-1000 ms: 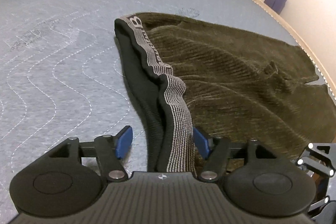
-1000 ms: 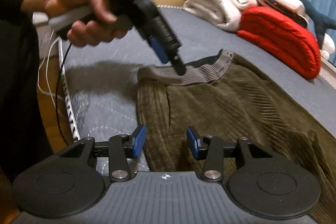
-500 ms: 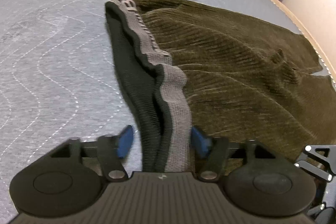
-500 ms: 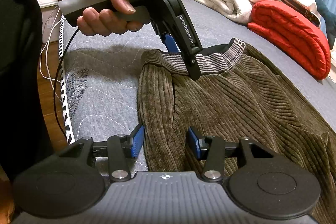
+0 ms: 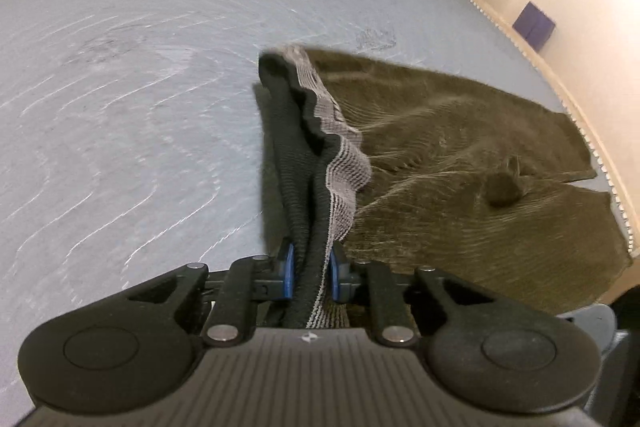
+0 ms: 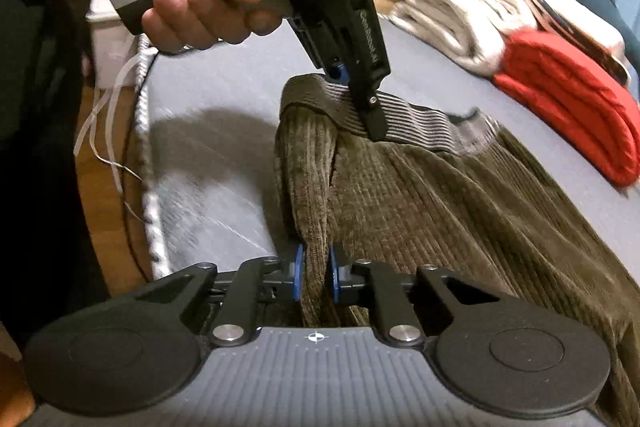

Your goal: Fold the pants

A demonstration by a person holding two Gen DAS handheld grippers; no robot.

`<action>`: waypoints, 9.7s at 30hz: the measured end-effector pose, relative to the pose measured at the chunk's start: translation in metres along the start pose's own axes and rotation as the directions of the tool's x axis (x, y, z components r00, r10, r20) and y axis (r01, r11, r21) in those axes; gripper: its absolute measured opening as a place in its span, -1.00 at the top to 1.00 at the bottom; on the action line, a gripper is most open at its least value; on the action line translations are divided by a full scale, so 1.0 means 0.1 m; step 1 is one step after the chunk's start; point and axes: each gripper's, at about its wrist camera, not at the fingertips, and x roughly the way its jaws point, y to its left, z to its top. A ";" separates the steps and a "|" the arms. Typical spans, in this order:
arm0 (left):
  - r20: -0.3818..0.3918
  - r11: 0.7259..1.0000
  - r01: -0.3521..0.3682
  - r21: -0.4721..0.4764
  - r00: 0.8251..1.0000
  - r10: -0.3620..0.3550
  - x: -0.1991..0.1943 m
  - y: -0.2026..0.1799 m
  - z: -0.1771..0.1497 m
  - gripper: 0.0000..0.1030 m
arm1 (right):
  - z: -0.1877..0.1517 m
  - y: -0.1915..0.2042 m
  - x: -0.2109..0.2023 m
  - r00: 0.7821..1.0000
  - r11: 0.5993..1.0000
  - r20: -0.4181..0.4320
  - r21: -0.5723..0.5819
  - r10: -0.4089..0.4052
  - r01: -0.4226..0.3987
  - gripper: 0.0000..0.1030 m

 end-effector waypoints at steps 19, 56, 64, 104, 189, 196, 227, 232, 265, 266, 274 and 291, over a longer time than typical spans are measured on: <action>-0.062 0.989 -0.089 0.119 0.993 0.097 0.67 -0.41 0.36 0.72 | -0.48 -0.41 -0.43 0.984 0.969 -0.111 0.217 0.142 -0.115 0.46; 0.175 0.959 -0.230 0.165 0.964 0.201 1.82 -0.54 1.52 0.77 | -1.20 -2.44 -1.63 0.934 0.602 -0.042 0.754 -0.355 0.263 -0.35; 0.282 0.940 -0.252 0.231 0.942 0.183 1.36 -0.80 1.42 0.94 | -1.21 -2.51 -1.85 0.885 0.548 -0.087 0.757 -0.457 0.357 -0.35; -0.035 0.527 0.103 0.843 0.990 -0.139 0.80 -1.73 -0.71 0.41 | -3.04 -3.99 -2.55 0.772 -0.120 -0.419 0.902 -0.478 0.415 -0.37; 0.027 0.874 0.097 0.477 0.992 -0.124 0.97 -2.25 0.19 -0.14 | -4.32 -2.88 -4.65 0.524 -0.512 -0.760 0.648 -0.385 0.563 0.82; 0.142 0.966 -0.071 0.249 0.989 0.036 0.73 -1.40 0.50 -0.07 | -4.38 -2.83 -4.67 0.464 -0.592 -0.830 0.550 -0.308 0.590 0.80; 0.093 0.828 0.132 0.545 0.972 -0.216 1.08 -2.28 0.27 0.62 | -1.46 -2.56 -1.65 0.934 0.775 -0.158 0.524 -0.319 0.353 0.27; -0.017 0.766 0.114 0.633 0.991 -0.134 1.73 -2.50 0.18 0.53 | -1.59 -2.73 -1.23 0.889 0.762 -0.324 0.468 -0.324 0.448 0.32; 0.047 0.827 0.086 0.555 0.990 -0.135 1.22 -2.78 0.21 -0.03 | -4.79 -2.27 -5.13 0.644 -0.609 -0.562 0.772 -0.520 0.182 0.06; 0.050 0.826 0.079 0.558 0.991 -0.128 1.22 -2.78 0.22 -0.03 | -4.76 -2.28 -5.06 0.654 -0.600 -0.555 0.777 -0.514 0.189 0.06; 0.068 0.828 0.052 0.559 0.992 -0.108 1.24 -2.75 0.23 -0.03 | -4.88 -2.56 -4.87 0.667 -0.585 -0.596 0.759 -0.447 0.286 0.06; 0.118 0.841 0.038 0.540 0.986 -0.121 1.06 -2.68 0.29 -0.03 | -4.21 -2.43 -5.01 0.563 -0.458 -0.589 0.807 -0.580 0.373 0.60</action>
